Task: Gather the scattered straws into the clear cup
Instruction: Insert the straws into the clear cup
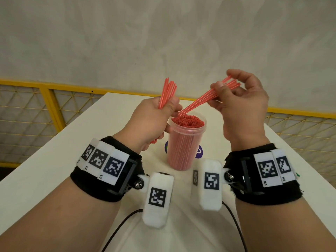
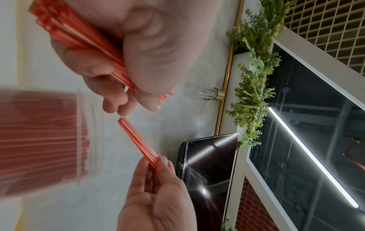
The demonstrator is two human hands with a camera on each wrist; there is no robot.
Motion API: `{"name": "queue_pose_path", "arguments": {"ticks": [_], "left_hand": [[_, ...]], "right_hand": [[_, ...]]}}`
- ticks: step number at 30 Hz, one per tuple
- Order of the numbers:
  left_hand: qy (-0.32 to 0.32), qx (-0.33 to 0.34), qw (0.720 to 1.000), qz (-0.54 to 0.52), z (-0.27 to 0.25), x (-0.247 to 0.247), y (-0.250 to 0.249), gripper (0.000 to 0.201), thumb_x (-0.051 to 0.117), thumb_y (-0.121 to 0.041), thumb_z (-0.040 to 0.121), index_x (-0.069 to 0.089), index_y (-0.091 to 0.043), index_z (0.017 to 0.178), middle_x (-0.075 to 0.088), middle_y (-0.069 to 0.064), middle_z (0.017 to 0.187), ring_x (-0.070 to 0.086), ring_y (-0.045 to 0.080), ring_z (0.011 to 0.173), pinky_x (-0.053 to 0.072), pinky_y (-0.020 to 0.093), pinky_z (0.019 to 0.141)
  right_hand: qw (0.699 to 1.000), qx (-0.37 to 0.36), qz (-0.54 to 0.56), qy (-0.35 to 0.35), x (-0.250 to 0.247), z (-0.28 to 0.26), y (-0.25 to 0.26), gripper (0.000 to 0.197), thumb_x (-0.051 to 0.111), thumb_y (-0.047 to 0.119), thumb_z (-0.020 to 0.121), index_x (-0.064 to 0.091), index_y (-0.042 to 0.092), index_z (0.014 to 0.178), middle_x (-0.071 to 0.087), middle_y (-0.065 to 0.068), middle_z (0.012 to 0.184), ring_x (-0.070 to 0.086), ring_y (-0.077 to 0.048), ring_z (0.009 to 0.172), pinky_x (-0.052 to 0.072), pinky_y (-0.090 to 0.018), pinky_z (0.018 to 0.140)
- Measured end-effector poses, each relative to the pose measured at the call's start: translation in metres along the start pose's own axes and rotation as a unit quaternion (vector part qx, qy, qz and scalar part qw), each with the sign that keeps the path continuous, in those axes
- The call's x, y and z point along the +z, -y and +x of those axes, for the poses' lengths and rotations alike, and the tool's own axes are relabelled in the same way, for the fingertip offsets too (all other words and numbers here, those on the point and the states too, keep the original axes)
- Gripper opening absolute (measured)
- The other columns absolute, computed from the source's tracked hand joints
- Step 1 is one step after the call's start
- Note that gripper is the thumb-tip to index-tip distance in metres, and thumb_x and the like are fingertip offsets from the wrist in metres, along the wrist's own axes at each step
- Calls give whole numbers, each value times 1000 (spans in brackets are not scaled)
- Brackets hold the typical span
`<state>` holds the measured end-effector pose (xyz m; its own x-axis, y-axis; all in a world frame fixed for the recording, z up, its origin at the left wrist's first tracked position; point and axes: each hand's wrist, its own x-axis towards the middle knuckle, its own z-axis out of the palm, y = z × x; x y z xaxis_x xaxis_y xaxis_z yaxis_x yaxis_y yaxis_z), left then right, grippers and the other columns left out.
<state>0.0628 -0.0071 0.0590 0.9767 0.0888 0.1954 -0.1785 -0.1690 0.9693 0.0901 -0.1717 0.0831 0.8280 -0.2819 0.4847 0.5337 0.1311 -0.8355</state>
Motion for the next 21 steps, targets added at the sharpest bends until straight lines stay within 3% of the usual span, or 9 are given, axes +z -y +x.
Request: {"name": "queue_pose_path", "arguments": {"ticks": [2,7,12,18,21], "left_hand": [[-9,6,1000,12,1,2,2,31,49,-47,97,68,-23,96,73,-8,92,51,5,43,35,20,41],[43,44,997,48,-2,10,5,21,46,-39,100,61,-25,97,73,-9,96,48,2,38,35,12,36],[36,95,987,129,1,8,9,15,46,-36,101,57,-31,93,72,-12,90,54,-10,47,43,20,51],[14,94,990,104,3,8,10,17,47,-34,100,59,-25,93,72,-9,86,54,-7,45,43,13,44],[3,88,993,85,3,8,9,17,48,-34,100,59,-23,94,72,-7,88,55,-7,44,41,12,41]], "right_hand": [[999,-18,-26,-30,-7,5,-1,26,66,1,86,59,21,100,67,-5,69,70,-16,67,58,-32,62],[992,-51,-99,-52,-14,11,-9,26,66,6,86,58,27,97,66,-11,71,71,-18,66,60,-32,60],[990,-52,-116,-55,-14,15,-18,25,67,6,84,59,25,99,64,-5,64,70,-17,62,59,-31,57],[980,-76,-180,-46,-14,16,-27,26,66,10,83,60,26,103,60,-8,65,67,-19,62,60,-40,62],[974,-103,-197,-43,-14,16,-27,27,66,12,84,61,28,104,56,3,59,66,-14,61,60,-39,62]]}}
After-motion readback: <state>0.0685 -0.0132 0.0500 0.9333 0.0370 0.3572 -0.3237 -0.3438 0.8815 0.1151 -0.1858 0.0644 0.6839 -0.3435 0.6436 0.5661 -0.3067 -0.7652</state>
